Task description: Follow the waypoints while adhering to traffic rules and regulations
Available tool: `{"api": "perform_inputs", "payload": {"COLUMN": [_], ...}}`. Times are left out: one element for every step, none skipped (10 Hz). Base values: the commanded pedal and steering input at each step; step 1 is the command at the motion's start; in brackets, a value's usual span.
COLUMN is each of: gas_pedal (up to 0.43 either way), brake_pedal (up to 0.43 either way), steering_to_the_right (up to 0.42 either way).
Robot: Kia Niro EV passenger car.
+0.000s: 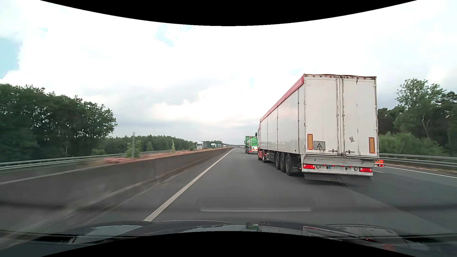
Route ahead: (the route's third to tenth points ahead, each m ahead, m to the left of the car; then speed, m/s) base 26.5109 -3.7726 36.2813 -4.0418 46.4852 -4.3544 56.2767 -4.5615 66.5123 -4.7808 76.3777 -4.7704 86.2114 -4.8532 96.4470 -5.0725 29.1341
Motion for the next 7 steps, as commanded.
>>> {"api": "perform_inputs", "payload": {"gas_pedal": [0.24,0.24,0.24,0.24,0.24,0.24,0.24], "brake_pedal": [0.0,0.0,0.0,0.0,0.0,0.0,0.0], "steering_to_the_right": [0.0,0.0,-0.001,-0.001,0.0,-0.001,-0.001]}}
